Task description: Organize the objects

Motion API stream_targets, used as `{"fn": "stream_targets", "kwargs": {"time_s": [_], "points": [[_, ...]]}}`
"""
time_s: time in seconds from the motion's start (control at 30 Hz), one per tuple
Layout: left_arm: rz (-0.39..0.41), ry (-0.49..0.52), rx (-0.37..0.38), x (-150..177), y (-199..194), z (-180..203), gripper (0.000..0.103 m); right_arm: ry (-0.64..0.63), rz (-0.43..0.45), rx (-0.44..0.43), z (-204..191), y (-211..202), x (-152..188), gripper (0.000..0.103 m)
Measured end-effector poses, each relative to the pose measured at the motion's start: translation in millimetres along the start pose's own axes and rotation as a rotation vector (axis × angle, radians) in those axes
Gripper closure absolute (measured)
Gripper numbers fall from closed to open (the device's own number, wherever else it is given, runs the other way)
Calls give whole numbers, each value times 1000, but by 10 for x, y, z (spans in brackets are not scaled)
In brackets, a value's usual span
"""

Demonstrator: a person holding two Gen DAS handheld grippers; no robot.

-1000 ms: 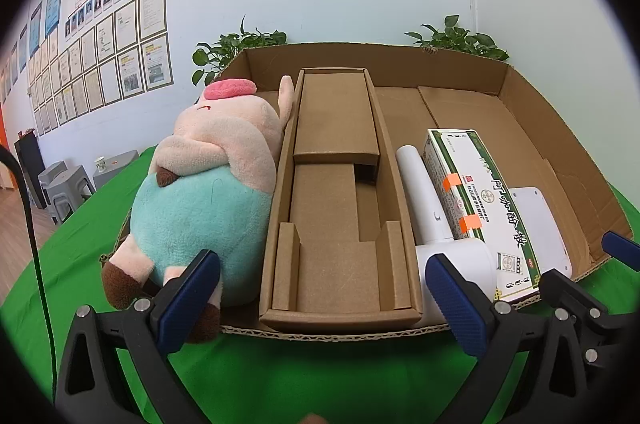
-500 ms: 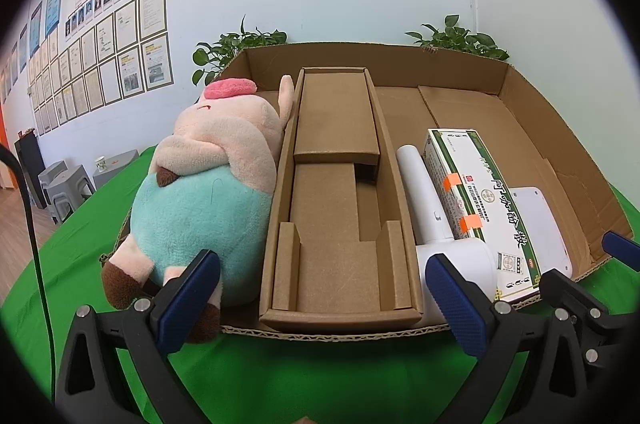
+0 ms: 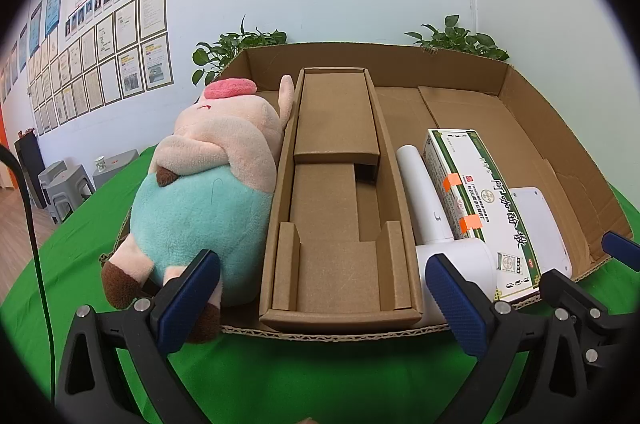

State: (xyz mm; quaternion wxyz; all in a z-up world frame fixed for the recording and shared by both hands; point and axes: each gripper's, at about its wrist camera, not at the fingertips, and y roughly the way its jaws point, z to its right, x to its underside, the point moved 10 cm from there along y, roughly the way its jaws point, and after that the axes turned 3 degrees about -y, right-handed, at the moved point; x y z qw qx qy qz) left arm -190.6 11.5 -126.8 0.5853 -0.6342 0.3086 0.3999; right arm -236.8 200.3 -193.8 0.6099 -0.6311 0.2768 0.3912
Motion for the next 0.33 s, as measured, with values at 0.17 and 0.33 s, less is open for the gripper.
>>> {"fn": "stream_targets", "kwargs": {"time_s": [0.17, 0.33], "points": [[1, 0, -1, 0, -1, -1, 1, 0, 0, 0, 2, -6, -1, 0], [1, 1, -3, 0, -4, 1, 1, 0, 0, 0, -3, -3, -1, 0]]}}
